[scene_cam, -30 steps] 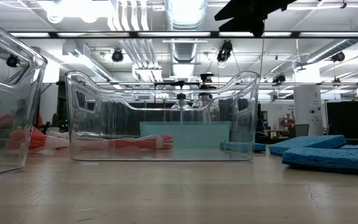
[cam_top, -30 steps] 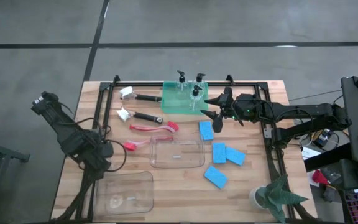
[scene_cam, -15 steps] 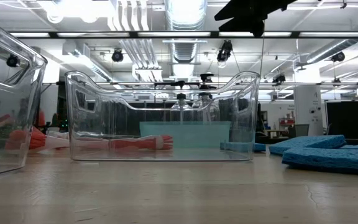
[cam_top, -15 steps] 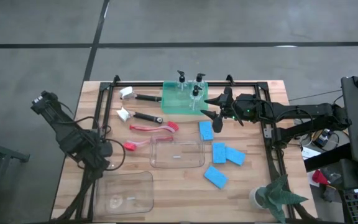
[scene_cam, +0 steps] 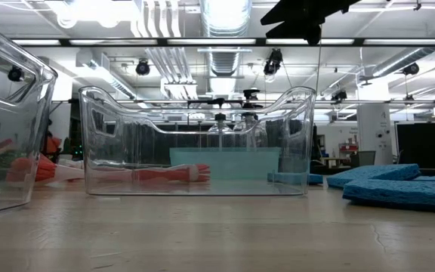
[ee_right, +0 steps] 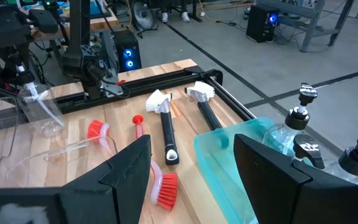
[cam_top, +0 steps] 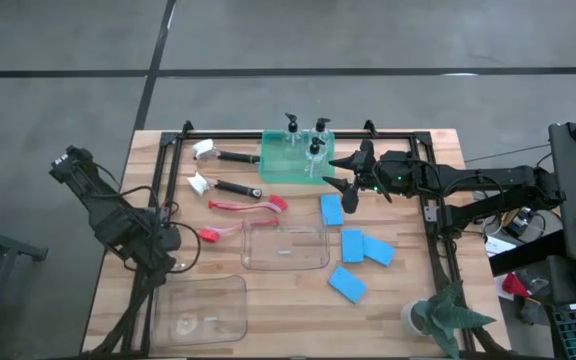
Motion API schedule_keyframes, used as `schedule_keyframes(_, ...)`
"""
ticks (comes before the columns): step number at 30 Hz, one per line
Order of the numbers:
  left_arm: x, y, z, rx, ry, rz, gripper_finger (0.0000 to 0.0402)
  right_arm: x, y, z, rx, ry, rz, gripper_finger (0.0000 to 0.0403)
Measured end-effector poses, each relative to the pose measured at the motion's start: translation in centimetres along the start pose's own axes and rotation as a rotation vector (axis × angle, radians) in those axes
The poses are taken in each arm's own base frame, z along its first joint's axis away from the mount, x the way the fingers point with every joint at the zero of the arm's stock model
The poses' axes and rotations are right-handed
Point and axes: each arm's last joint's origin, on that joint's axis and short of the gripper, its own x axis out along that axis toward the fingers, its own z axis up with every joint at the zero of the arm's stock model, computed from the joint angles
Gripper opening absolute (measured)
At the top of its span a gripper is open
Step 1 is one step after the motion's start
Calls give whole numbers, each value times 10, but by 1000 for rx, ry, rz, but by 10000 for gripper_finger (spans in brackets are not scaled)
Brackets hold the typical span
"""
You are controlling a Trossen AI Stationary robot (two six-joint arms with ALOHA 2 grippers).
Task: Pick & Place Kitchen Sink Supplies
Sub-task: Put the transparent soap dispenser into the green bin
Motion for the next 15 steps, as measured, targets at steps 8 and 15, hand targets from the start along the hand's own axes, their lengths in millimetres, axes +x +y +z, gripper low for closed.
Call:
schedule_keyframes(8,-10,-1,1,2,-85,-9,77,0,0,0,0,0,0,224)
schedule_keyframes(15,-29,0,5,-7,-260,-11,84,0,0,0,0,0,0,224)
